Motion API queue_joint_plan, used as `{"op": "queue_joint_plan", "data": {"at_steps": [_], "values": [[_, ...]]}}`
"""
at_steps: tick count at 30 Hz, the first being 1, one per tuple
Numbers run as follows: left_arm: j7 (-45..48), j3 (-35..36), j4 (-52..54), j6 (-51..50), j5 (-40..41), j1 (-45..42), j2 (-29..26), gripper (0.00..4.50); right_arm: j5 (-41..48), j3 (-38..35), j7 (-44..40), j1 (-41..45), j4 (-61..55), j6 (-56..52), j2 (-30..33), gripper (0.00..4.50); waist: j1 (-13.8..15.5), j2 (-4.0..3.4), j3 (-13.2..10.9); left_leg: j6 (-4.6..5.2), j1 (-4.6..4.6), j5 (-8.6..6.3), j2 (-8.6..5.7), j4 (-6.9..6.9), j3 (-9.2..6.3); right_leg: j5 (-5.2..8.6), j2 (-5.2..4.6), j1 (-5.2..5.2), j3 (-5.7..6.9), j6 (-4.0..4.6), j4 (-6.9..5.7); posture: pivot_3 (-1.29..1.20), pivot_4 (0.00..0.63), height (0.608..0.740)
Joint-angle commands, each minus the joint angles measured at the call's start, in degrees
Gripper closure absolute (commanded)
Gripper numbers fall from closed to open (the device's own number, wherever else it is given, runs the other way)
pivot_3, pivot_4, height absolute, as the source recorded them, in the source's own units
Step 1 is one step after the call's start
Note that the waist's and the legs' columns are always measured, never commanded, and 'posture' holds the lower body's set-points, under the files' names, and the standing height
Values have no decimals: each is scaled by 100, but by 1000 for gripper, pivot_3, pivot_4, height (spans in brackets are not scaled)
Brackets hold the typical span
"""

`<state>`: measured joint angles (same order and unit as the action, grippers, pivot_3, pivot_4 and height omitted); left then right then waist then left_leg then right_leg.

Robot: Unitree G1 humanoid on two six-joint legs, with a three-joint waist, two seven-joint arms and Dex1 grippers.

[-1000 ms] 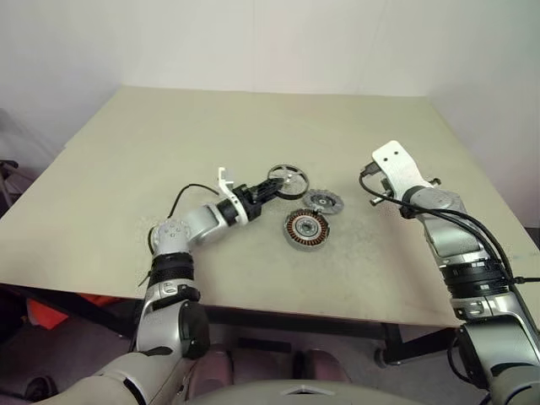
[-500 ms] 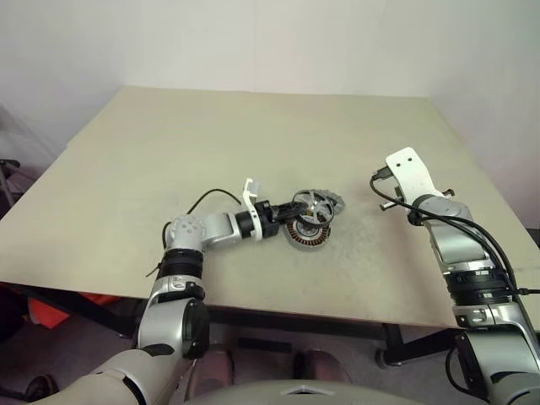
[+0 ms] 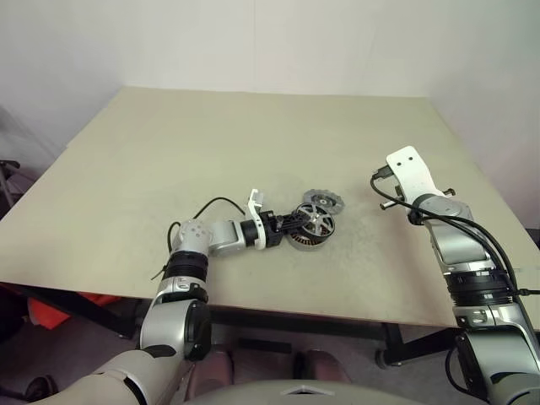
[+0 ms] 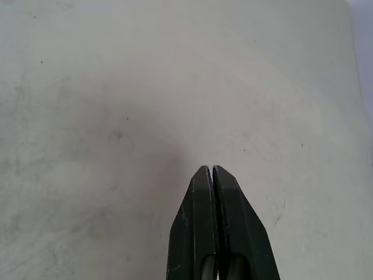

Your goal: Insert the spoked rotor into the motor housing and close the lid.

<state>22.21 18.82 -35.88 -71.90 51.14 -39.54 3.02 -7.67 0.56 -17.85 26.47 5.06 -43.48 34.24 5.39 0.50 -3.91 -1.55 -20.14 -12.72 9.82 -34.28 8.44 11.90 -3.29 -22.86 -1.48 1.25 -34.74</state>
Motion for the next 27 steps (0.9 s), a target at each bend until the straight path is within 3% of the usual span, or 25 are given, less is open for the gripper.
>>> {"op": "queue_joint_plan", "data": {"at_steps": [1, 3, 18, 27], "values": [[-41, 78, 122, 81, -75, -69, -77, 2466, 6, -114, 41, 162, -146, 99, -9, 4500, 1, 0, 0, 0, 3, 0, 0, 0, 0, 0, 0, 3, 0, 0, 0, 0, 0, 740], [-71, 140, 178, 47, -45, -48, -113, 1786, 4, -112, 37, 164, -149, 101, -12, 4500, -3, 0, 0, 0, 6, 0, -1, 0, 0, 0, 0, 7, 0, 0, 0, 0, 0, 740], [-130, 537, 1010, -153, 199, 237, -630, 1786, 41, -46, -93, 264, -274, 175, -62, 4500, -23, -3, -1, -2, 7, 1, 3, 4, 0, 0, 1, 4, 1, 0, 1, 0, 0, 740], [-95, 634, 1606, 174, 220, 425, -644, 1786, 546, -91, -710, 322, -1297, -65, -153, 4500, -12, -5, -2, -1, 2, 0, 3, 5, 0, 1, 1, 1, 2, 0, 3, 0, 0, 740]]}}
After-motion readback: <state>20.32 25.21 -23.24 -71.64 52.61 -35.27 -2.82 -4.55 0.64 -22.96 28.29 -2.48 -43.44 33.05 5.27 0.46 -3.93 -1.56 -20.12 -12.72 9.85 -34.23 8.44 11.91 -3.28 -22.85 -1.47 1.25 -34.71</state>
